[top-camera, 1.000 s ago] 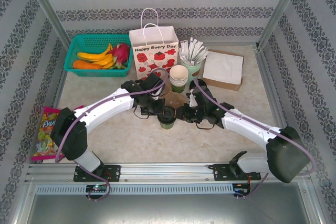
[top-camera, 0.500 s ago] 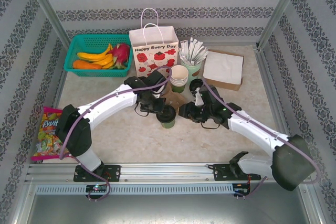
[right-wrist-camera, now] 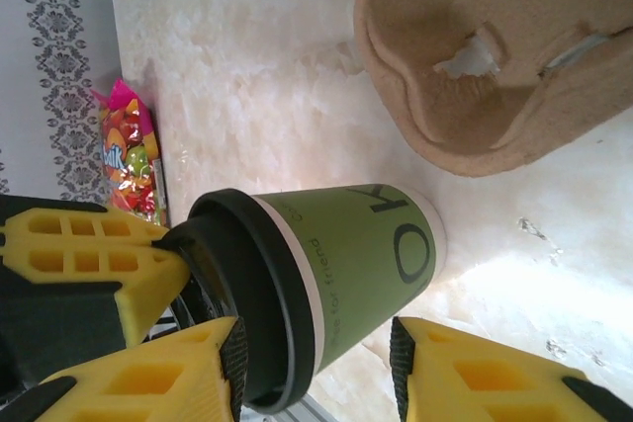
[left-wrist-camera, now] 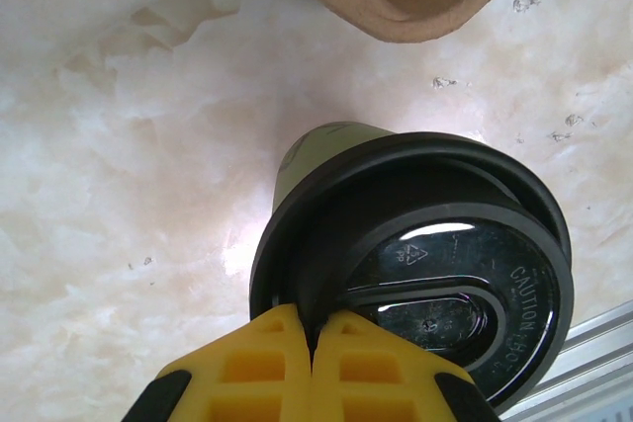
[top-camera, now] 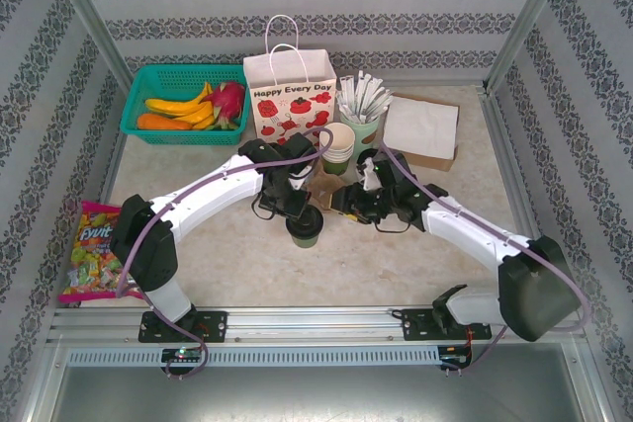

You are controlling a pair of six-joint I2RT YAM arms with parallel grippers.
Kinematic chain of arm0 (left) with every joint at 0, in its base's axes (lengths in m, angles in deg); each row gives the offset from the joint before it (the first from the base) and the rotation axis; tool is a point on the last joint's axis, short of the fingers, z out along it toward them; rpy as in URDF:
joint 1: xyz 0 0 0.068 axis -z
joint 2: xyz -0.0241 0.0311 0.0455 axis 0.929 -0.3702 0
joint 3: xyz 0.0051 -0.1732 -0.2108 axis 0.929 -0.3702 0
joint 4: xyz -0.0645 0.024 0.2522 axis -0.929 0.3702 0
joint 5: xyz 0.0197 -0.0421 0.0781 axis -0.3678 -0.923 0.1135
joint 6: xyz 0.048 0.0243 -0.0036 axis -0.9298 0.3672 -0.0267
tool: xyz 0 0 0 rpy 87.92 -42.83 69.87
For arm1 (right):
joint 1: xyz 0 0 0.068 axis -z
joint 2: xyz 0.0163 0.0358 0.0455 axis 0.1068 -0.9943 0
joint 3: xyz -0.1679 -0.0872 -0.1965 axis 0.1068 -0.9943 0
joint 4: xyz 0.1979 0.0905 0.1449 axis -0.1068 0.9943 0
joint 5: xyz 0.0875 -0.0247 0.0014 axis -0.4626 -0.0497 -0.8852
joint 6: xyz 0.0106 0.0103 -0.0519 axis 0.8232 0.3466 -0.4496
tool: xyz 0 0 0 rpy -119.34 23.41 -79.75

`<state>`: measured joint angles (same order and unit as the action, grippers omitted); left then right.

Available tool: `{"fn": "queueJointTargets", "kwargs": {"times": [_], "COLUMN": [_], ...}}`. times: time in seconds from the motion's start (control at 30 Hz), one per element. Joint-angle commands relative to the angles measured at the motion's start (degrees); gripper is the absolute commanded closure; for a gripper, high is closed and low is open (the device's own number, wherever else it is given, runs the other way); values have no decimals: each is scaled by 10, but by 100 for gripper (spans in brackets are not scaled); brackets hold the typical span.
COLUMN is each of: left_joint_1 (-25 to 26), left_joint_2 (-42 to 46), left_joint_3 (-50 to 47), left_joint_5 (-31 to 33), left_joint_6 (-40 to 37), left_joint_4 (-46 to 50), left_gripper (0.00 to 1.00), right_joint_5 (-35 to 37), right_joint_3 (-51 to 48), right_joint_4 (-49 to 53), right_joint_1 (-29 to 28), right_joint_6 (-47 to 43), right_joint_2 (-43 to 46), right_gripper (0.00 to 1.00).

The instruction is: Pack the takeout coffee

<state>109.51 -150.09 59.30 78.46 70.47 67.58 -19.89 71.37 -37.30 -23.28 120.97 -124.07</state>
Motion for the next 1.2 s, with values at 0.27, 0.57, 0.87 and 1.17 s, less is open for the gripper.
{"fn": "queueJointTargets", "kwargs": {"times": [0.27, 0.57, 0.87, 1.17], "left_joint_1": [8, 10, 23, 24], "left_joint_2": [-12, -7, 1, 2], "left_joint_3": [-9, -31, -104, -113], "left_joint_5": [3, -14, -35, -23], "left_joint_6": [-6, 13, 55, 56], "left_joint_4": [6, -22, -106, -111], "left_gripper": [100, 100, 100, 100], "right_joint_5": [-47, -31, -40, -45], "right_joint_3": [54, 48, 58, 67], "right_joint_4": [-17, -7, -21, -24], "right_joint_1": [-23, -41, -71, -81], "right_joint_6": [-17, -23, -24, -26], "right_joint_2": [-82, -116, -167, -215], "right_gripper": [54, 55, 52, 46]}}
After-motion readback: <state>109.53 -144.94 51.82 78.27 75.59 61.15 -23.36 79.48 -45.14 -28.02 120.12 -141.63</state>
